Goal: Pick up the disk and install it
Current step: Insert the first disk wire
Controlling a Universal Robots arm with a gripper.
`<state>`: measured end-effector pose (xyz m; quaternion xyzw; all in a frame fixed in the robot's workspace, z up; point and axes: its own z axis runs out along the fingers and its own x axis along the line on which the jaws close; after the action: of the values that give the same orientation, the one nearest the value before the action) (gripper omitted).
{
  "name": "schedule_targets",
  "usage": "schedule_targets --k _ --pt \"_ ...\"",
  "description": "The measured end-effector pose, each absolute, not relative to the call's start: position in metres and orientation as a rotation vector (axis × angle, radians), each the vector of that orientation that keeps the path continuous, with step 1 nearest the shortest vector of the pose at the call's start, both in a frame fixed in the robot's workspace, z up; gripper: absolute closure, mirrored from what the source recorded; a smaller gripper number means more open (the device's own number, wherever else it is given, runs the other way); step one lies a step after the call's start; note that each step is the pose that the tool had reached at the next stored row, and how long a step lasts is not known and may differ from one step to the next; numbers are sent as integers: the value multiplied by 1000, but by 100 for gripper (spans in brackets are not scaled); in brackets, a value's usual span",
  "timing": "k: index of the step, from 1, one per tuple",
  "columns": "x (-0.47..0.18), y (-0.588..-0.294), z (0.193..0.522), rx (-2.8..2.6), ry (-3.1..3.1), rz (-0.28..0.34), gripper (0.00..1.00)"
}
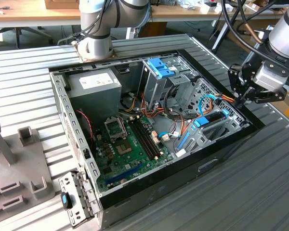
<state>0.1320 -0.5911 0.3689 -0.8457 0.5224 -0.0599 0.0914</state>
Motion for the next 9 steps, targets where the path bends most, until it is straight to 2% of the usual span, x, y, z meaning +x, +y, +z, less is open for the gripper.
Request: schedule_targets --k 9 --pt "127 -591 369 -2467 1605 -172 84"
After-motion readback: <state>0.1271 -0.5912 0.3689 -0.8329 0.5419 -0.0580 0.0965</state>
